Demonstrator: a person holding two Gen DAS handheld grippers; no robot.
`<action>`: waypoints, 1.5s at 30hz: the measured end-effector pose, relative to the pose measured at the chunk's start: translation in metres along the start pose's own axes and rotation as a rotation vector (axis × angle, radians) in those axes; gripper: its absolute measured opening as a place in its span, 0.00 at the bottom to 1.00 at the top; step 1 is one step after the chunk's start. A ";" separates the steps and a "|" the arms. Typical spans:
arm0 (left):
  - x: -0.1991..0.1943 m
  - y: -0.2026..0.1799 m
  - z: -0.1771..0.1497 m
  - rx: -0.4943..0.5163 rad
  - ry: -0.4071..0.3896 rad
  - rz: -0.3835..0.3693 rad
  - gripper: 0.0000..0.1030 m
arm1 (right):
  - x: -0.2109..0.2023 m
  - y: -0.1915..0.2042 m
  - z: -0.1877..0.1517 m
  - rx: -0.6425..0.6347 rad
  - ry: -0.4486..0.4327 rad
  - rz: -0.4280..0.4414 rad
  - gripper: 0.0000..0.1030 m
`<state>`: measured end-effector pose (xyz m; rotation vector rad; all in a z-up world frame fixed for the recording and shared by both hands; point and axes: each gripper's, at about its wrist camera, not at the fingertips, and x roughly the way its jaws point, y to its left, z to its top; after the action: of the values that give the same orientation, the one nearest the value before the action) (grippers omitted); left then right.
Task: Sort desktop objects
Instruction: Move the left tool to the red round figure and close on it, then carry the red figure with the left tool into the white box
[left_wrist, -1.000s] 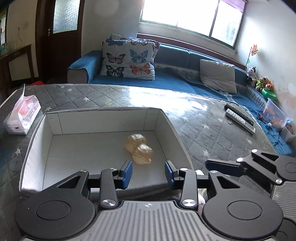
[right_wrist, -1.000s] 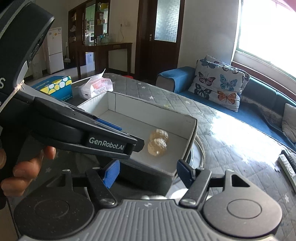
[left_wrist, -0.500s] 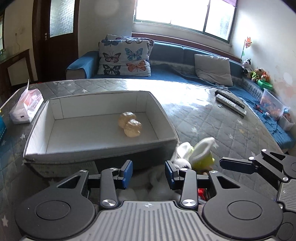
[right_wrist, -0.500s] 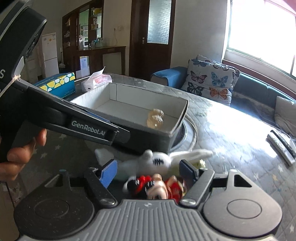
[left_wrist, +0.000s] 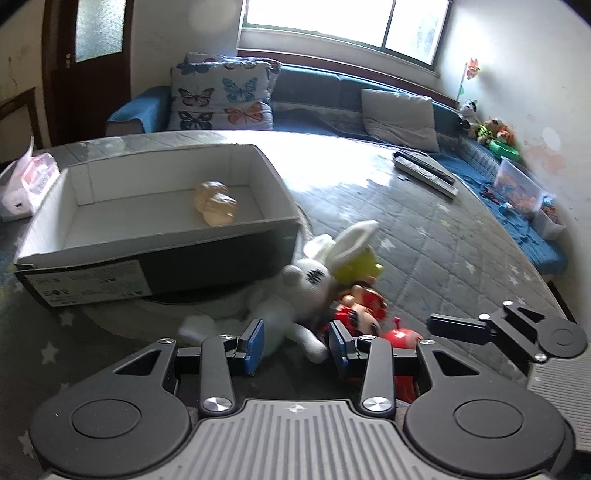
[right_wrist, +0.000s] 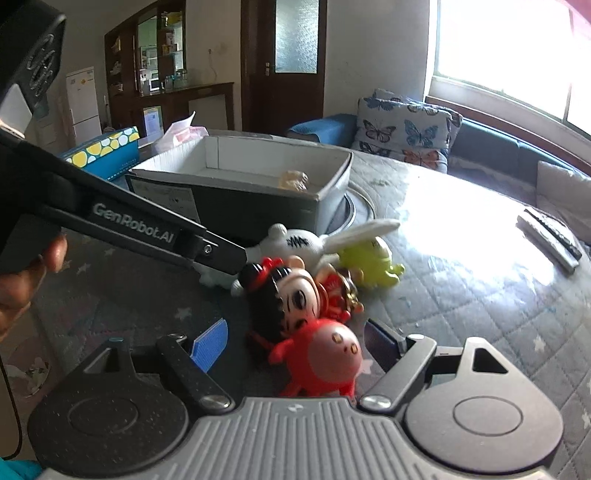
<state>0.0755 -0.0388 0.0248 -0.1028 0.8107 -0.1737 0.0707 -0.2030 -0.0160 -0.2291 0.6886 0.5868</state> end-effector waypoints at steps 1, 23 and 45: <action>0.000 -0.001 -0.001 -0.001 0.003 -0.007 0.40 | 0.001 -0.002 -0.002 0.009 0.002 0.001 0.81; 0.011 -0.046 -0.017 0.076 0.084 -0.140 0.40 | 0.007 -0.024 -0.020 0.124 0.021 0.055 0.69; 0.032 -0.053 -0.019 0.037 0.129 -0.218 0.35 | 0.002 -0.033 -0.027 0.166 0.010 0.074 0.59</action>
<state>0.0773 -0.0971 -0.0030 -0.1461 0.9236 -0.4040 0.0767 -0.2393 -0.0378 -0.0517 0.7538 0.5962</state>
